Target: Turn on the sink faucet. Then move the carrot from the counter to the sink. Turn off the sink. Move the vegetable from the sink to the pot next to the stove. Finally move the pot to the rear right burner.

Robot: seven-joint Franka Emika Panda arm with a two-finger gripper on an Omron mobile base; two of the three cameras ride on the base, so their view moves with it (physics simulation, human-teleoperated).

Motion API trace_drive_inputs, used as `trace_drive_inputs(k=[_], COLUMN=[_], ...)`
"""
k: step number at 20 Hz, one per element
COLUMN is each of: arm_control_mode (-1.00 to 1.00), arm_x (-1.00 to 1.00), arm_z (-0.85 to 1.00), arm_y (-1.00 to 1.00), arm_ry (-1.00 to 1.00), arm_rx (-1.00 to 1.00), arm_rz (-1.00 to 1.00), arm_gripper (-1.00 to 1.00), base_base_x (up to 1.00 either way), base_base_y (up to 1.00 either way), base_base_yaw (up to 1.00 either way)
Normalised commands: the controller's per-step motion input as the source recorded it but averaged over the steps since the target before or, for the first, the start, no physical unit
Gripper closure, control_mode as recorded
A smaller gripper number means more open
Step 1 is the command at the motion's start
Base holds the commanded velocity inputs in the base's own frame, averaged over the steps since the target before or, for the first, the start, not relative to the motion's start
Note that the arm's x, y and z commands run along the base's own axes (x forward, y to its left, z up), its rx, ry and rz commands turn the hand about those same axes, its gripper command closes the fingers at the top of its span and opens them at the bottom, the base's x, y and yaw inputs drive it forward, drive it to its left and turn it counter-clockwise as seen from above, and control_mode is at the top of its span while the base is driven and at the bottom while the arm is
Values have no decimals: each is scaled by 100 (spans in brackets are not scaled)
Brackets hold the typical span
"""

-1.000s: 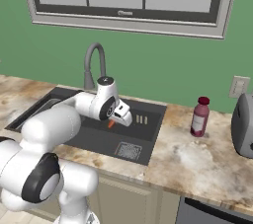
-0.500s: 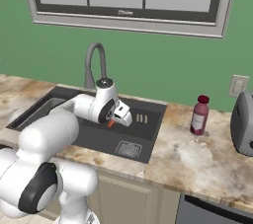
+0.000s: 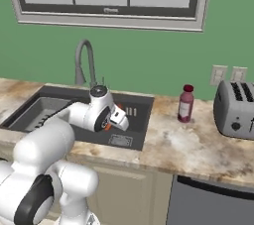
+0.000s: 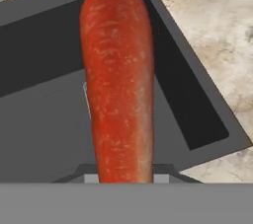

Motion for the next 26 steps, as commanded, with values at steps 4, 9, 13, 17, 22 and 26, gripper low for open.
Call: trace_drive_inputs(k=[4, 9, 13, 17, 22, 26], arm_control_mode=[100, 100, 100, 100, 100, 100], arm_x=[0, 0, 0, 0, 0, 0], arm_z=[0, 0, 0, 0, 0, 0], arm_y=[0, 0, 0, 0, 0, 0], arm_ry=[0, 0, 0, 0, 0, 0], arm_rx=[0, 0, 0, 0, 0, 0], arm_rz=[0, 0, 0, 0, 0, 0], arm_gripper=[100, 100, 100, 100, 100, 100], base_base_x=[-9, -19, -24, -26, -24, -21], base_base_y=[-2, -23, -13, -15, -22, -21], base_base_yaw=[-34, -37, -40, -40, -41, -43])
